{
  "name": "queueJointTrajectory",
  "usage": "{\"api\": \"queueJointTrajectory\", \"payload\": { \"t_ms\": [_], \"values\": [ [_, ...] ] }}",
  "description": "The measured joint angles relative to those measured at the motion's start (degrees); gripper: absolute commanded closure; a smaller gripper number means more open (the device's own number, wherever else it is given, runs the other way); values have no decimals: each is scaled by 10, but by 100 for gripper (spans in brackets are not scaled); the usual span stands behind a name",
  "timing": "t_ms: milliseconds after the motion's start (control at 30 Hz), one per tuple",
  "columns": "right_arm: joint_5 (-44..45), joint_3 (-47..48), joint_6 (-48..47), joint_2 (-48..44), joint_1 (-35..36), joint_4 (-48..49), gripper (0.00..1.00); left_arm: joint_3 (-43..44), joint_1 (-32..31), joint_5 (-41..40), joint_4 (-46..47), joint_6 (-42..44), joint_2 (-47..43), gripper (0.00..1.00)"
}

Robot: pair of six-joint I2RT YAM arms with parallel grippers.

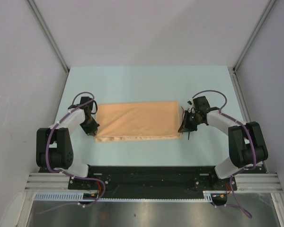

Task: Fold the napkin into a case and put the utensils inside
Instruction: Fold and flatten the napkin at the center of the board.

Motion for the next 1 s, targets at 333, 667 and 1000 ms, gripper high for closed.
{"api": "queueJointTrajectory", "payload": {
  "t_ms": [333, 667, 1000],
  "values": [
    [13, -10, 1, 1, -12, 14, 100, -29, 0, 0, 12, 0, 0, 100],
    [13, -30, 1, 1, -16, 17, 100, -49, 0, 4, 11, -2, -9, 100],
    [23, -36, 1, 17, -16, 35, 100, -57, 0, 12, 7, -6, -29, 100]
  ]
}}
